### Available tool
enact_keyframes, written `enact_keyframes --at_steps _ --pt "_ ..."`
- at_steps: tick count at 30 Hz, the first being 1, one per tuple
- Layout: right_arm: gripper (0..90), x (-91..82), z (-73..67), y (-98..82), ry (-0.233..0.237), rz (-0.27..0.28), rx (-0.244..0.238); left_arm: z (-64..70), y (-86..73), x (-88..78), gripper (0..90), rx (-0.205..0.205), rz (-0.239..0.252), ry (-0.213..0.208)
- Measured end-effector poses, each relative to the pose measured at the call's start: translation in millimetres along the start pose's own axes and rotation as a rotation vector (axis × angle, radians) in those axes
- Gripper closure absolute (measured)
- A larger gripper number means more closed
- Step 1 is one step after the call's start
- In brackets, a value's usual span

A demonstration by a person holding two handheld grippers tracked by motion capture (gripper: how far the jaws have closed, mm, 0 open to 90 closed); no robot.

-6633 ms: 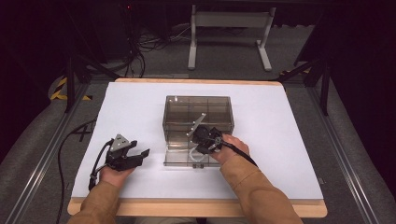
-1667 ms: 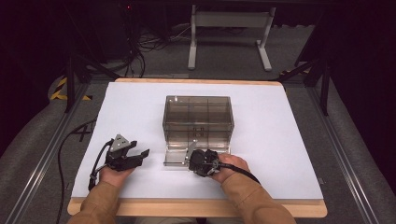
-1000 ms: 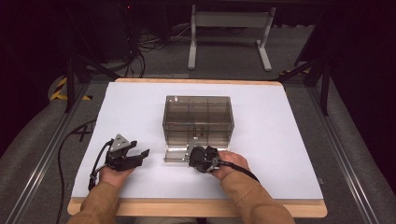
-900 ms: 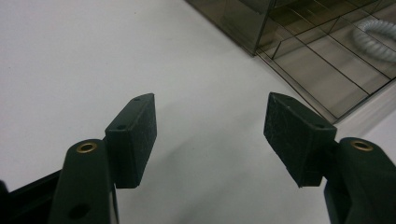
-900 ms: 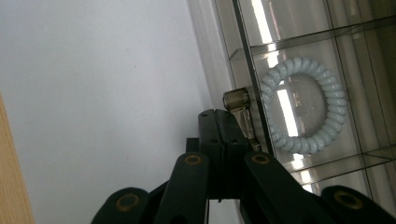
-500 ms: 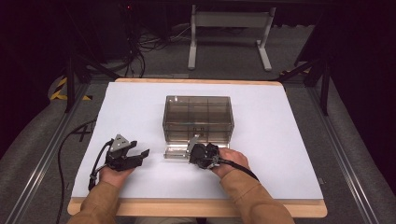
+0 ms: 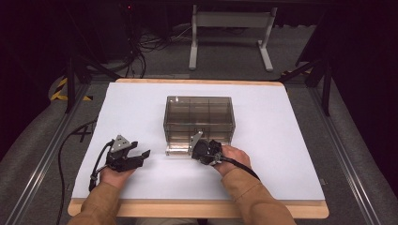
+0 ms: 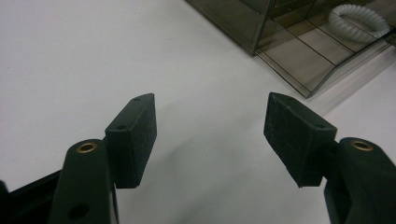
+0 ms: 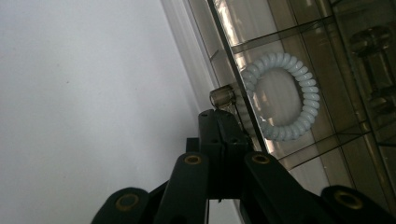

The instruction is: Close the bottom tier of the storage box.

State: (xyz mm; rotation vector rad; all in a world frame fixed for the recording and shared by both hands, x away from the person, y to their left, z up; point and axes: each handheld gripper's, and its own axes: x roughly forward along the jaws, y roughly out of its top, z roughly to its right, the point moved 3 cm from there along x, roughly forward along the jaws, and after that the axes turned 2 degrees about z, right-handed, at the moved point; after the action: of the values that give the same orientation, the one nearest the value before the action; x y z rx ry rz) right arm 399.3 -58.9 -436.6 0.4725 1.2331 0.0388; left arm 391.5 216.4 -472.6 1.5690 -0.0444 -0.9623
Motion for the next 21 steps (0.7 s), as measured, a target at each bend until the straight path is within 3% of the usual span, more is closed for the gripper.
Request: enact_keyframes --at_steps 21 --pt "90.0 4.9 13.6 2.8 -0.061 0.040 0.045 -0.3 0.1 -0.2 35.4 -0.001 -0.002 -0.003"
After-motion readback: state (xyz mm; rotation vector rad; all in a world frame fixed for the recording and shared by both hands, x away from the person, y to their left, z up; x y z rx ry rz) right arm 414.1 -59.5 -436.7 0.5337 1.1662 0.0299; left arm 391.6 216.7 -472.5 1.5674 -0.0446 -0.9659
